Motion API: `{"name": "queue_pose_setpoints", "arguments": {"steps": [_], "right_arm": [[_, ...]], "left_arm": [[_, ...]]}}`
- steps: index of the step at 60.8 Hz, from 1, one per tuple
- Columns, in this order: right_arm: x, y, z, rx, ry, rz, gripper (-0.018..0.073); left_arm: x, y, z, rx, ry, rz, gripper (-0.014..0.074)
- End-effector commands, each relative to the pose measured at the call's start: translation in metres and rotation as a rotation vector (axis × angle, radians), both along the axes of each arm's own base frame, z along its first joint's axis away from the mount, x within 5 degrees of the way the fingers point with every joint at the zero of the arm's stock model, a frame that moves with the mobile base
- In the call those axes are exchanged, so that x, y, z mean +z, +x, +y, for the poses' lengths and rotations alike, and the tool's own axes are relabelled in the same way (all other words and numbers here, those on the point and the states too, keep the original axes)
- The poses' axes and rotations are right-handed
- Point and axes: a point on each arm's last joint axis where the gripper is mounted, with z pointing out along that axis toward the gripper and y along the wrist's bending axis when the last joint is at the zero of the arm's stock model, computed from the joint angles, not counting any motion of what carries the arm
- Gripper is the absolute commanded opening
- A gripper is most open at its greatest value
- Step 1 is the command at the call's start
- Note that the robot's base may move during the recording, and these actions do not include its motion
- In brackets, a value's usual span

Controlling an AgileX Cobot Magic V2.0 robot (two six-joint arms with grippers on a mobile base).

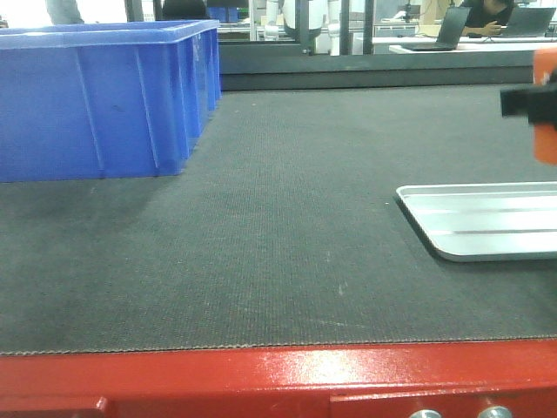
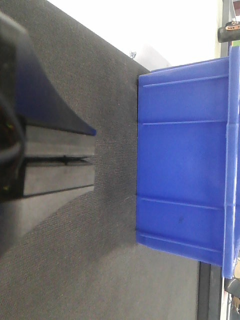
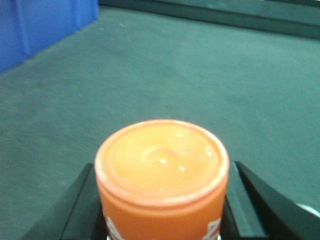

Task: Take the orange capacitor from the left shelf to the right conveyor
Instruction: 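Move the right gripper with the can over the metal tray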

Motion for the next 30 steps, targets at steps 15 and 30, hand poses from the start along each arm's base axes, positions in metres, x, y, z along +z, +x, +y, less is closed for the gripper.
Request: {"name": "queue_pose_setpoints", "arguments": {"steps": [15, 30], "right_arm": [[-0.008, 0.024, -0.018, -0.036, -0.019, -0.162, 0.0162], [-0.039, 0.038, -0.016, -0.022, 0.059, -0.184, 0.0162]], "left_arm": [[0.010, -0.001, 0.001, 0.009, -0.013, -0.095, -0.0127], [0.010, -0.001, 0.001, 0.009, -0.013, -0.095, -0.0127]]}}
